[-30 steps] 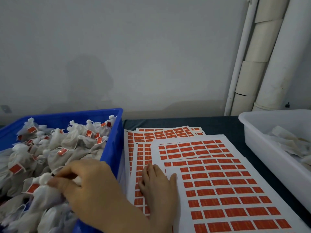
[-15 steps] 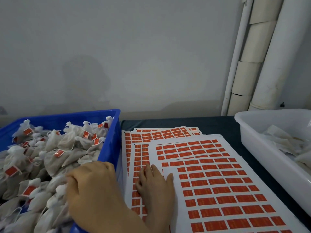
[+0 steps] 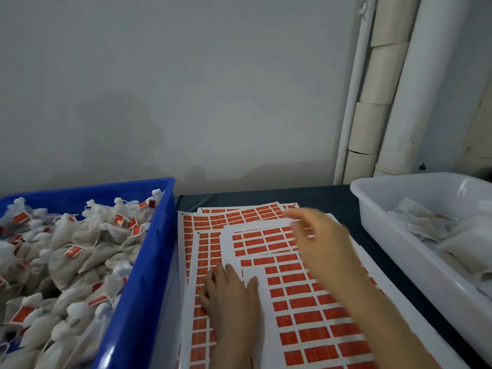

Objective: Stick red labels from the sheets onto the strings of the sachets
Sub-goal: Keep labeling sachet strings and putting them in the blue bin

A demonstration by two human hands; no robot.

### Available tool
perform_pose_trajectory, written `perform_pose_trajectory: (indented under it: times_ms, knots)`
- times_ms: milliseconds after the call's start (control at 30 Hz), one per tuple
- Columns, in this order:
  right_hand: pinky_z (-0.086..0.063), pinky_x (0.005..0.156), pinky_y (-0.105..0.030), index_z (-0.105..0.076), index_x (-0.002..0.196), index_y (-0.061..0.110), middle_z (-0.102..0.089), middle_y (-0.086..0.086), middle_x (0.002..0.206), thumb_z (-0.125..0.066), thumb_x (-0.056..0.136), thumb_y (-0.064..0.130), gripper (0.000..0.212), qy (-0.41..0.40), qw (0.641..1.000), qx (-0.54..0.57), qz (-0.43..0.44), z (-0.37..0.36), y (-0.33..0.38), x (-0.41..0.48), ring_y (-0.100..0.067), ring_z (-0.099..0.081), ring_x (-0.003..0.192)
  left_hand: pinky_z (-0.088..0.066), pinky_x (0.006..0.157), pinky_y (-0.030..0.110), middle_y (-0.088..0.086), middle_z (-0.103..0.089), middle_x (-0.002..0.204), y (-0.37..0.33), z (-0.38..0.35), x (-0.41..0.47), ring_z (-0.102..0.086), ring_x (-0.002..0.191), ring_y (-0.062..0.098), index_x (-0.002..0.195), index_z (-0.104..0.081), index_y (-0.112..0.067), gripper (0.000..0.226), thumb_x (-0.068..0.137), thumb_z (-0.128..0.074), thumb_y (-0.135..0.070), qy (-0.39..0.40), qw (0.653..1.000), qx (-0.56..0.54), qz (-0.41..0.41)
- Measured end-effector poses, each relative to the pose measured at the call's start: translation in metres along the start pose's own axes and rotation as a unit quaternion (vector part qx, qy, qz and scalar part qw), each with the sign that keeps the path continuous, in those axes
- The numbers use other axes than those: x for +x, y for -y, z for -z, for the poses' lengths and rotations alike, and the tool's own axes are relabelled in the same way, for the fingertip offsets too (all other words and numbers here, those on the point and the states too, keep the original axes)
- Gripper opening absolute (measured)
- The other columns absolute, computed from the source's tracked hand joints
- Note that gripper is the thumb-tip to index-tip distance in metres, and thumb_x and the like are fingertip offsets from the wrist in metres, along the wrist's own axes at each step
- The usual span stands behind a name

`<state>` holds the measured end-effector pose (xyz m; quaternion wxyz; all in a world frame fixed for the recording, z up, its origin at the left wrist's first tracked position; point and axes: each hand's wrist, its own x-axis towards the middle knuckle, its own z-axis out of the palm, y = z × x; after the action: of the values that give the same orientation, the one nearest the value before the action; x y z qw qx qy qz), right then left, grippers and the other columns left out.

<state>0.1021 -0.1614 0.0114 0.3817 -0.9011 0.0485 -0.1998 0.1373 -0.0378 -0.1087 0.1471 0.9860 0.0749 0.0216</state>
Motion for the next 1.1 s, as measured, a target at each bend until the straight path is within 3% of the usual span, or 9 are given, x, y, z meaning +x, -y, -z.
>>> perform_pose_trajectory:
  times_ms: [67, 133, 267, 433, 533, 733, 800, 967, 1100]
  knots:
    - [-0.049, 0.075, -0.023, -0.054, 0.121, 0.029, -0.058, 0.004, 0.124, -0.051, 0.091, 0.030, 0.031, -0.024, 0.999, -0.029, -0.036, 0.033, -0.024, 0.008, -0.007, -0.058, 0.092, -0.008, 0.116, 0.047, -0.005, -0.018, 0.156, 0.013, -0.003, 0.002, -0.015, 0.143, 0.023, 0.146, -0.019, -0.028, 0.071, 0.087, -0.030, -0.065, -0.021, 0.997, 0.010, 0.072]
    - [-0.046, 0.069, -0.021, -0.055, 0.121, 0.023, -0.060, -0.002, 0.120, -0.051, 0.092, 0.022, 0.029, -0.034, 0.993, -0.097, -0.057, 0.064, -0.049, 0.013, -0.005, -0.054, 0.079, -0.008, 0.116, 0.047, -0.005, -0.018, 0.156, 0.000, -0.004, -0.005, -0.015, 0.143, 0.023, 0.146, -0.019, -0.028, 0.072, 0.086, -0.030, -0.066, -0.034, 0.998, -0.030, 0.031]
    - [-0.043, 0.087, -0.037, -0.052, 0.126, 0.016, -0.055, -0.014, 0.125, -0.047, 0.094, 0.019, 0.032, 0.037, 0.963, -0.222, -0.150, 0.112, -0.100, 0.020, -0.026, -0.053, 0.101, -0.011, 0.116, 0.046, -0.005, -0.022, 0.155, 0.005, -0.005, 0.005, -0.018, 0.142, 0.023, 0.145, -0.022, -0.028, 0.070, 0.086, -0.030, -0.066, -0.035, 0.998, -0.033, 0.043]
    - [-0.035, 0.092, -0.030, -0.049, 0.130, 0.015, -0.043, -0.011, 0.138, -0.043, 0.096, 0.018, 0.034, 0.159, 0.932, -0.255, -0.200, 0.151, -0.137, 0.024, -0.025, -0.046, 0.111, -0.012, 0.115, 0.049, -0.006, -0.025, 0.154, 0.002, -0.002, -0.003, -0.021, 0.141, 0.023, 0.141, -0.029, -0.034, 0.060, 0.088, -0.033, -0.062, -0.051, 0.998, -0.030, 0.015]
    - [-0.034, 0.099, -0.028, -0.041, 0.135, 0.013, -0.038, -0.008, 0.144, -0.045, 0.096, 0.023, 0.041, 0.247, 0.882, -0.329, -0.229, 0.155, -0.151, 0.023, -0.022, -0.043, 0.124, -0.011, 0.115, 0.049, -0.007, -0.026, 0.154, 0.003, 0.000, -0.004, -0.021, 0.141, 0.022, 0.140, -0.032, -0.036, 0.056, 0.089, -0.035, -0.060, -0.048, 0.998, -0.033, 0.012]
    - [-0.046, 0.053, -0.013, -0.054, 0.122, 0.015, -0.058, -0.002, 0.111, -0.051, 0.092, 0.018, 0.031, 0.348, 0.832, -0.354, -0.250, 0.142, -0.149, 0.022, -0.013, -0.058, 0.088, -0.014, 0.115, 0.049, -0.007, -0.030, 0.152, 0.003, 0.002, -0.006, -0.024, 0.140, 0.022, 0.138, -0.037, -0.035, 0.054, 0.089, -0.036, -0.058, -0.048, 0.998, -0.035, 0.011]
    - [-0.052, 0.061, -0.018, -0.054, 0.122, 0.022, -0.059, -0.001, 0.107, -0.051, 0.090, 0.016, 0.033, 0.340, 0.833, -0.355, -0.254, 0.145, -0.154, 0.028, -0.013, -0.058, 0.084, -0.014, 0.115, 0.049, -0.007, -0.031, 0.151, 0.004, 0.003, -0.006, -0.024, 0.139, 0.022, 0.137, -0.038, -0.035, 0.053, 0.090, -0.037, -0.057, -0.049, 0.998, -0.039, 0.011]
    - [-0.039, 0.099, -0.032, -0.028, 0.143, 0.020, -0.038, -0.014, 0.142, -0.052, 0.090, 0.023, 0.058, 0.227, 0.885, -0.344, -0.215, 0.150, -0.181, 0.042, -0.028, -0.045, 0.122, -0.016, 0.114, 0.049, -0.008, -0.032, 0.150, 0.002, 0.006, -0.007, -0.025, 0.139, 0.021, 0.136, -0.038, -0.035, 0.052, 0.090, -0.038, -0.057, -0.044, 0.998, -0.035, 0.011]
    - [-0.048, 0.090, -0.030, -0.037, 0.137, 0.021, -0.049, -0.005, 0.128, -0.055, 0.085, 0.018, 0.054, 0.299, 0.854, -0.355, -0.237, 0.146, -0.201, 0.036, -0.020, -0.053, 0.109, -0.016, 0.114, 0.049, -0.007, -0.032, 0.150, 0.002, 0.006, -0.007, -0.025, 0.139, 0.022, 0.136, -0.038, -0.035, 0.052, 0.090, -0.038, -0.057, -0.044, 0.998, -0.032, 0.010]
